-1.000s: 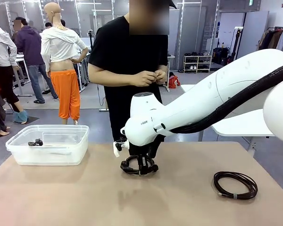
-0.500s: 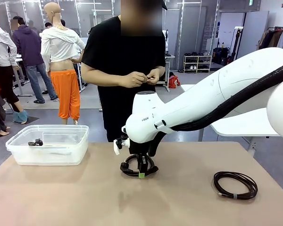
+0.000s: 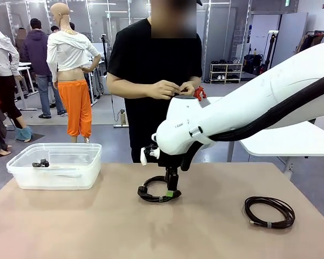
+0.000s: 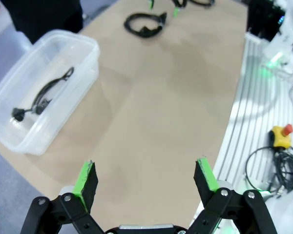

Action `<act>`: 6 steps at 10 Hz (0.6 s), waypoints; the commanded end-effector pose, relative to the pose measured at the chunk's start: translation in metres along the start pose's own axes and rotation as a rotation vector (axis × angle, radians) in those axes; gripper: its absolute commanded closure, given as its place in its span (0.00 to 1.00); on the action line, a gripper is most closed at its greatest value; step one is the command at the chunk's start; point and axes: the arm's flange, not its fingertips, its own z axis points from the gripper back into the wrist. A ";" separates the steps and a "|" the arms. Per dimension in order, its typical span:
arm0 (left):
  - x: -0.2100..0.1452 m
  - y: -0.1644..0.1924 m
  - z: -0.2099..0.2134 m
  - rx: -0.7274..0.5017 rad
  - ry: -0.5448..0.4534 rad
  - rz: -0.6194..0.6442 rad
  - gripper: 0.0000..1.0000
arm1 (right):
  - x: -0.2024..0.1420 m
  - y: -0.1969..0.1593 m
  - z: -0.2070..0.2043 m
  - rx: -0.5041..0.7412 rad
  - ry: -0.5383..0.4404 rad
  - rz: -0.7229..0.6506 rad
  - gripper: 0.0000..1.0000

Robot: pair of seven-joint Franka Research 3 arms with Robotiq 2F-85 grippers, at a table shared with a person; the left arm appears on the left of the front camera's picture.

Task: Organize and store the cables.
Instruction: Place the Power Cable into the Organizing box.

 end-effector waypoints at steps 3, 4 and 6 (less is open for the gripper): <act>0.075 -0.038 -0.045 -0.056 0.020 -0.076 0.00 | -0.128 0.029 0.044 -0.061 -0.258 -0.161 0.00; 0.098 -0.044 -0.064 -0.081 0.046 -0.083 0.00 | -0.162 0.040 0.053 -0.093 -0.308 -0.204 0.00; 0.142 -0.059 -0.103 -0.163 0.126 -0.122 0.00 | -0.224 0.071 0.063 -0.153 -0.410 -0.282 0.00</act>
